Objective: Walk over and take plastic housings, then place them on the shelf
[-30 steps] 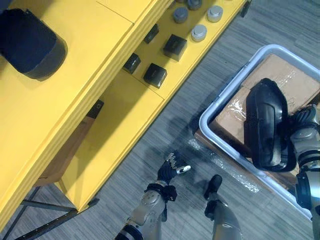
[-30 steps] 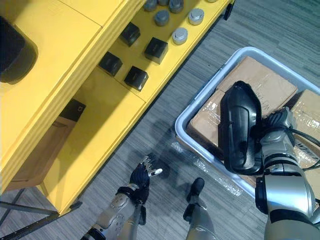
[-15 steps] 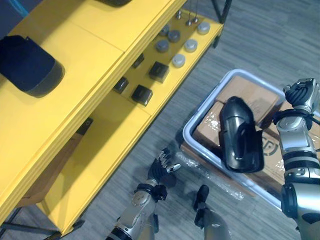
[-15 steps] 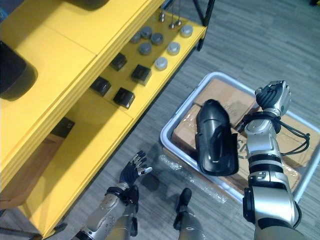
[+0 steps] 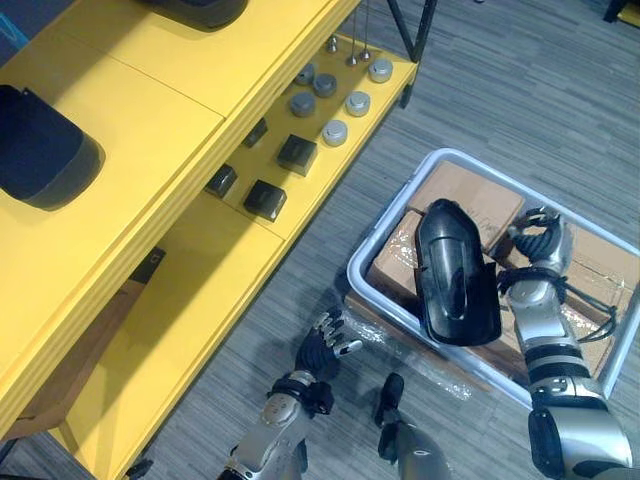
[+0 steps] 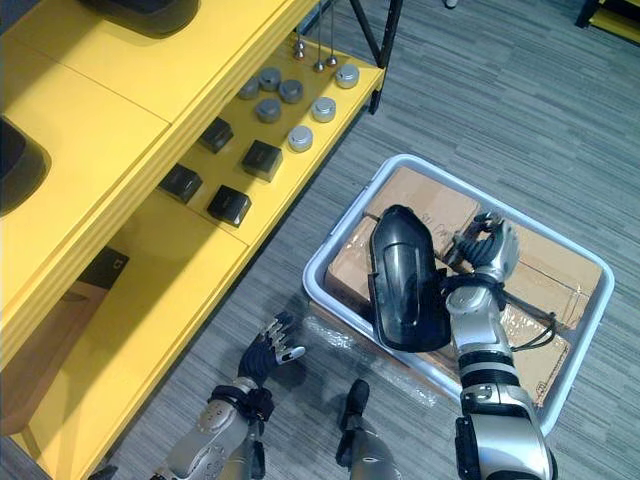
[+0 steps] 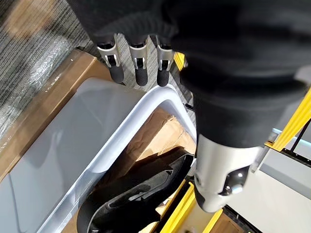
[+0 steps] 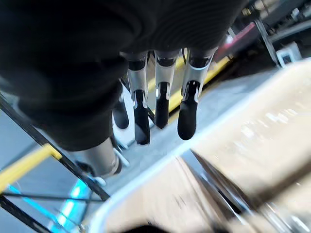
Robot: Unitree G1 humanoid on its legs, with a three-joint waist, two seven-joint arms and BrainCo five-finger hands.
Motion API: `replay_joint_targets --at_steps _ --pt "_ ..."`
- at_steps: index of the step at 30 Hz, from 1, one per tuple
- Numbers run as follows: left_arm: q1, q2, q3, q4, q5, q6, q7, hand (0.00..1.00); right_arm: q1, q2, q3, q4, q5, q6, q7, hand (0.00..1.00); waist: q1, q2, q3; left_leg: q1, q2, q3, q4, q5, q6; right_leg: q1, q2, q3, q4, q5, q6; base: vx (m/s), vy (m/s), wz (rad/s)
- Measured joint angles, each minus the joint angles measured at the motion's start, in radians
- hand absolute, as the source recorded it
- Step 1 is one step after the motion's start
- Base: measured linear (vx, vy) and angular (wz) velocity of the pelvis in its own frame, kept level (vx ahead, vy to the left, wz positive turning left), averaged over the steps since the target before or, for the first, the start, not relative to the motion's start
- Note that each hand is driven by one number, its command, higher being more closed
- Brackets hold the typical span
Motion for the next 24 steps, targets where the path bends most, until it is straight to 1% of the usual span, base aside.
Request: replay_joint_targets --at_steps 4,7,10,11,13,15,16,17,19,22,24 --pt "0.007 0.000 0.002 0.000 0.000 0.000 0.011 0.00 -0.006 0.012 0.002 0.118 0.004 -0.002 0.030 0.00 0.021 0.001 0.000 -0.009 -0.001 -0.002 0.001 0.000 0.000 -0.008 -0.001 -0.001 0.001 -0.001 0.002 0.00 -0.004 0.01" --pt "0.013 -0.002 0.009 0.001 0.000 0.000 0.017 0.00 -0.029 0.012 0.017 0.193 0.011 -0.004 0.047 0.00 0.022 0.001 -0.001 -0.035 -0.003 -0.012 0.003 0.002 0.002 -0.028 -0.003 -0.006 0.002 -0.003 0.006 0.00 -0.020 0.06" --pt "0.018 -0.006 0.009 0.004 0.000 0.000 0.019 0.00 -0.063 0.011 0.017 0.287 0.022 -0.005 0.070 0.00 0.023 0.001 -0.001 -0.039 -0.006 -0.016 0.003 0.003 0.003 -0.029 -0.005 -0.009 0.002 0.002 0.000 0.03 -0.017 0.05" --pt "0.016 -0.014 0.011 0.005 0.000 -0.001 0.019 0.00 -0.081 0.008 0.016 0.322 0.025 -0.005 0.077 1.00 0.021 0.002 -0.001 -0.047 -0.008 -0.022 0.006 0.003 0.003 -0.032 -0.007 -0.016 0.001 0.004 -0.003 0.03 -0.010 0.09" --pt "0.012 -0.026 0.012 0.005 0.000 -0.004 0.019 0.00 -0.099 0.002 0.016 0.354 0.028 -0.006 0.079 1.00 0.022 0.003 -0.001 -0.064 -0.009 -0.026 0.014 0.003 0.003 -0.039 -0.009 -0.025 0.000 0.004 -0.003 0.02 -0.007 0.13" --pt "0.010 -0.043 0.021 0.006 0.000 -0.009 0.019 0.00 -0.133 -0.025 0.016 0.392 0.027 -0.006 0.061 1.00 0.029 0.005 -0.002 -0.097 -0.012 -0.033 0.027 0.003 0.003 -0.063 -0.012 -0.028 0.000 0.007 -0.002 0.02 -0.008 0.09" --pt "0.004 -0.055 0.020 0.010 0.000 -0.009 0.019 0.00 -0.160 -0.061 0.015 0.416 0.027 -0.009 0.059 1.00 0.035 0.009 -0.001 -0.121 -0.014 -0.039 0.035 0.002 0.003 -0.080 -0.014 -0.033 0.000 0.010 -0.002 0.01 -0.006 0.07" --pt "0.000 -0.060 0.021 0.015 0.000 -0.009 0.019 0.00 -0.173 -0.078 0.015 0.430 0.027 -0.010 0.059 1.00 0.038 0.013 -0.001 -0.131 -0.015 -0.045 0.039 0.002 0.003 -0.087 -0.014 -0.035 0.001 0.011 -0.002 0.01 -0.008 0.10" --pt "-0.011 -0.076 0.030 0.040 -0.002 -0.009 0.019 0.00 -0.204 -0.128 -0.003 0.468 0.027 -0.015 0.058 1.00 0.050 0.029 0.000 -0.157 -0.016 -0.054 0.052 0.002 0.003 -0.102 -0.016 -0.047 0.003 0.012 -0.003 0.01 -0.011 0.12" --pt "-0.010 -0.085 0.053 0.041 -0.002 -0.009 0.019 0.00 -0.212 -0.155 -0.004 0.475 0.026 -0.017 0.045 1.00 0.057 0.046 0.000 -0.166 -0.016 -0.058 0.057 0.002 0.004 -0.106 -0.015 -0.050 0.003 0.012 -0.003 0.00 -0.005 0.03" --pt "-0.010 -0.089 0.068 0.041 -0.002 -0.009 0.018 0.00 -0.208 -0.154 -0.005 0.464 0.026 -0.017 0.026 1.00 0.057 0.053 -0.001 -0.167 -0.015 -0.059 0.061 0.000 0.005 -0.106 -0.014 -0.049 0.003 0.012 -0.003 0.00 0.000 0.00"
